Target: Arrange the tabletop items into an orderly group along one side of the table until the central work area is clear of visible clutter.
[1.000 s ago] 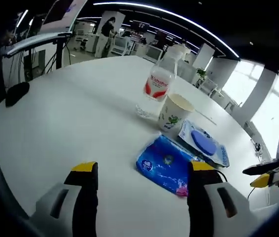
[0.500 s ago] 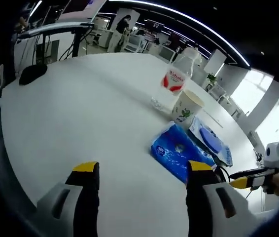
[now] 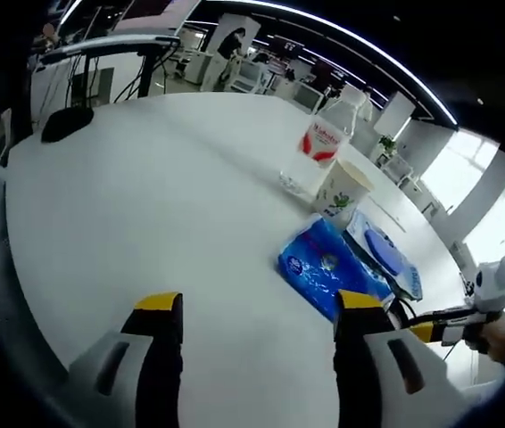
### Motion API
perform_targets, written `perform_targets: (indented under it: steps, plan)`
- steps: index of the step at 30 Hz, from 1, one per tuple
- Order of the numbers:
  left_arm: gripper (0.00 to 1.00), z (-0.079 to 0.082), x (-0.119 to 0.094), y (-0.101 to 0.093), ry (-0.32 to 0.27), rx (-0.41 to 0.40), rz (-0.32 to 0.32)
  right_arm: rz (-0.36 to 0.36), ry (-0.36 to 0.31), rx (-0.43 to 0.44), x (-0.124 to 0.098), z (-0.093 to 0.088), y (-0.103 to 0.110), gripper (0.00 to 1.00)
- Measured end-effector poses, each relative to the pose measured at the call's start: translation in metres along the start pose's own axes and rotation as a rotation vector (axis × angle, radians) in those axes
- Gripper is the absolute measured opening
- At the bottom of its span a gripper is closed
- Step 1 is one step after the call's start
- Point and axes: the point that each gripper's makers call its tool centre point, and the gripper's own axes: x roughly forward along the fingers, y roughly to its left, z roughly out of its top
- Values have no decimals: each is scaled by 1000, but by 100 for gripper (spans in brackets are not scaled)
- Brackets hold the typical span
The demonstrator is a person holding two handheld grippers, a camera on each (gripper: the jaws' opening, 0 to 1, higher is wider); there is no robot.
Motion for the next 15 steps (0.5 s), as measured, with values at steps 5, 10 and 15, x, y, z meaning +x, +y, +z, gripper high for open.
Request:
perform_targets:
  steps: [5,10,15]
  plan:
    - [68,-1,1,-2,-1,-3,-12,6,-21,23,0,0,-7,10]
    - [68,-3,-1,-5,-5,4,-22,63,-9,109,-8,-5,1,0]
    - [69,-2,-3,-9,-29,-10,-43,96,-33,81,-9,-9,8,0]
